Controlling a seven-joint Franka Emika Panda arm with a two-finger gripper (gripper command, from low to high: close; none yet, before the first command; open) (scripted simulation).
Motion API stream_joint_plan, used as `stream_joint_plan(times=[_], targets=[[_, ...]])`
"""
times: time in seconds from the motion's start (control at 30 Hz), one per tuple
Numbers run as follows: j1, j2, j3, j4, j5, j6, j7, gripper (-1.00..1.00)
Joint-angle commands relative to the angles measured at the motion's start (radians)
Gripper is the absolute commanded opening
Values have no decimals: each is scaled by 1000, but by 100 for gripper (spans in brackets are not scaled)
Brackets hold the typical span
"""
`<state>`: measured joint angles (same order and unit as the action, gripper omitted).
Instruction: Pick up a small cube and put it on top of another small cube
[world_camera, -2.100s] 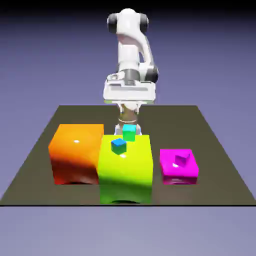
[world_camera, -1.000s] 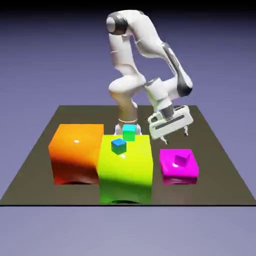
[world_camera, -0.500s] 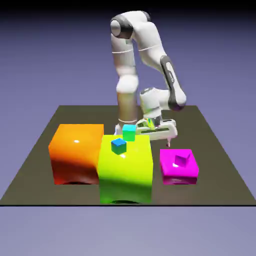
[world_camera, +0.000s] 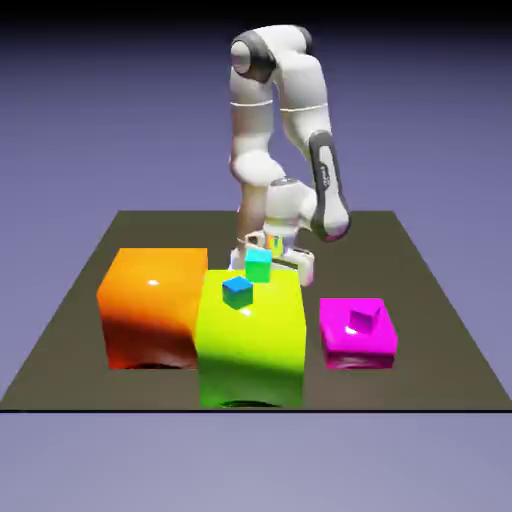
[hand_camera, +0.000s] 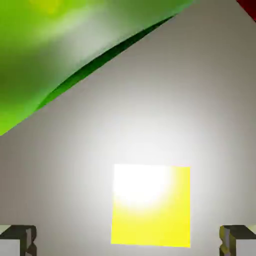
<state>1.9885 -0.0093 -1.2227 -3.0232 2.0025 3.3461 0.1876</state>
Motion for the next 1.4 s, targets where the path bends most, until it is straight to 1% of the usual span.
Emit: stream_joint_plan(times=[0.0, 0.57, 0.6, 0.63, 0.67, 1.3, 1.37], targets=[[-22, 36, 17, 3, 9, -33, 7, 0], [-119, 652, 306, 55, 157, -596, 117, 0], [-119, 654, 307, 55, 157, -598, 118, 0], [-119, 654, 307, 55, 157, -598, 118, -100], [-119, 654, 307, 55, 157, -598, 118, -100], [-11, -34, -16, -3, -8, 31, -6, -100], [-9, -45, -21, -4, -11, 41, -8, -100]])
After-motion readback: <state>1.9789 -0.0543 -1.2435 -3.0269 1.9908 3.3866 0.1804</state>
